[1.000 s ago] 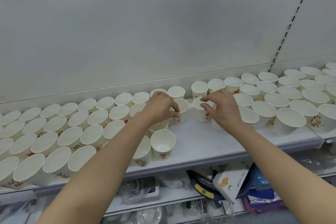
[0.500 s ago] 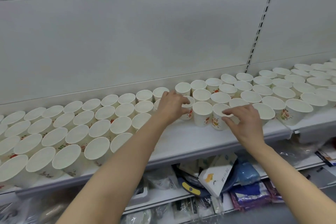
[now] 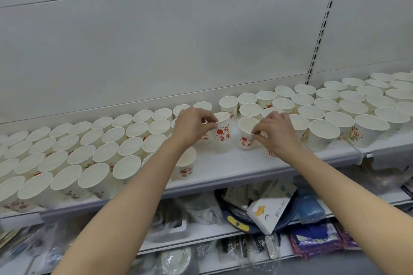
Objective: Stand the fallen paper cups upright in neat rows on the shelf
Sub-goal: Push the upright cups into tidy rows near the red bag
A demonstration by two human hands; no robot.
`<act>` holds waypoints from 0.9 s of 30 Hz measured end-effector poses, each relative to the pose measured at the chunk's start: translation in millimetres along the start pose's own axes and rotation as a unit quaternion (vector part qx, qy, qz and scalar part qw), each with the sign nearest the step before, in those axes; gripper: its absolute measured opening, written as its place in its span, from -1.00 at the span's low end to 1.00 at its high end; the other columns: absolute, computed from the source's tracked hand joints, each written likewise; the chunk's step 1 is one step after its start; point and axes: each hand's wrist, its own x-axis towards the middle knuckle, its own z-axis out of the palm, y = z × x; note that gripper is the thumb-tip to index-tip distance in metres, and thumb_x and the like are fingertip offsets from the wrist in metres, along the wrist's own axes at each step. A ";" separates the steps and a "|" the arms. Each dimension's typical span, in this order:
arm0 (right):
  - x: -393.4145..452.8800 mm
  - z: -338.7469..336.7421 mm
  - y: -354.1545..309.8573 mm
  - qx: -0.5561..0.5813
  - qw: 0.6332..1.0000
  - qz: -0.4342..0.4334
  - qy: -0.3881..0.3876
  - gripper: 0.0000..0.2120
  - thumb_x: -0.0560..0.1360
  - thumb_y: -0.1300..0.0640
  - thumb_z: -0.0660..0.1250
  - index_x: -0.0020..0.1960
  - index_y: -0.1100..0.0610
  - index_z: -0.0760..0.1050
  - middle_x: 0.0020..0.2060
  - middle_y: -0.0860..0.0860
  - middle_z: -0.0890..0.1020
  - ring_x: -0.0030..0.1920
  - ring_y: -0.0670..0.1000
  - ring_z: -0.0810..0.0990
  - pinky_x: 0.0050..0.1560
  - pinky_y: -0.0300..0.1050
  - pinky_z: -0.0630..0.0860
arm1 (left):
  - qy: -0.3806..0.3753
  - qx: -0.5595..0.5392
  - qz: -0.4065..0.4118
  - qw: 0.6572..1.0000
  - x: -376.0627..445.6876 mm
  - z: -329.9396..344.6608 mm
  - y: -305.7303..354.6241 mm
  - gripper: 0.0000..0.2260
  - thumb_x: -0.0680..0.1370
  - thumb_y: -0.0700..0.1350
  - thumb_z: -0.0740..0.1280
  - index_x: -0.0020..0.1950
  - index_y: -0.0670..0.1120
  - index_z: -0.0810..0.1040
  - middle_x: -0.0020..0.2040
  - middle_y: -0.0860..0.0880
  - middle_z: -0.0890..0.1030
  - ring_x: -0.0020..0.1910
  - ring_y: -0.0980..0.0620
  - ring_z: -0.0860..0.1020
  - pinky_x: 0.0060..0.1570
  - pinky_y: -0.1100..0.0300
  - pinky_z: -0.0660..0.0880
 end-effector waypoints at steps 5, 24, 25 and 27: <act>-18.1 3.0 -17.7 0.048 0.995 -0.047 0.075 -0.90 0.38 -0.03 0.44 -0.23 -0.01 0.63 -0.30 -0.14 0.61 -0.16 0.01 0.44 -0.10 -0.07 0.19 | -0.031 0.034 -0.011 0.999 -21.5 -4.9 -19.7 -0.94 0.41 0.00 0.50 -0.14 0.13 0.70 -0.19 0.14 0.68 -0.13 0.11 0.56 -0.09 0.10 0.50; -33.5 20.4 -115.8 0.097 0.992 -0.073 0.023 -0.94 0.38 0.09 0.49 -0.15 0.02 0.65 -0.22 -0.07 0.61 -0.14 0.08 0.53 -0.09 -0.02 0.29 | -0.065 0.107 -0.014 0.992 -91.4 -32.9 -45.6 -0.58 0.29 0.29 0.48 0.08 0.19 0.60 0.16 0.19 0.61 0.15 0.05 0.50 0.21 0.00 0.37; -33.5 19.8 -117.9 0.094 0.993 -0.074 0.019 -0.93 0.37 0.11 0.50 -0.15 0.02 0.65 -0.22 -0.06 0.61 -0.14 0.09 0.53 -0.09 0.00 0.33 | -0.066 0.129 -0.018 0.989 -94.8 -29.6 -47.4 -0.61 0.30 0.28 0.48 0.06 0.19 0.59 0.15 0.18 0.61 0.13 0.04 0.50 0.18 0.03 0.35; -34.4 18.2 -121.4 0.089 0.993 -0.076 0.012 -0.92 0.37 0.12 0.51 -0.15 0.04 0.66 -0.21 -0.05 0.62 -0.14 0.09 0.53 -0.11 0.03 0.38 | -0.051 0.140 -0.026 0.988 -98.3 -24.2 -47.6 -0.74 0.36 0.23 0.46 -0.03 0.17 0.58 0.08 0.15 0.62 0.07 0.03 0.51 0.09 0.08 0.31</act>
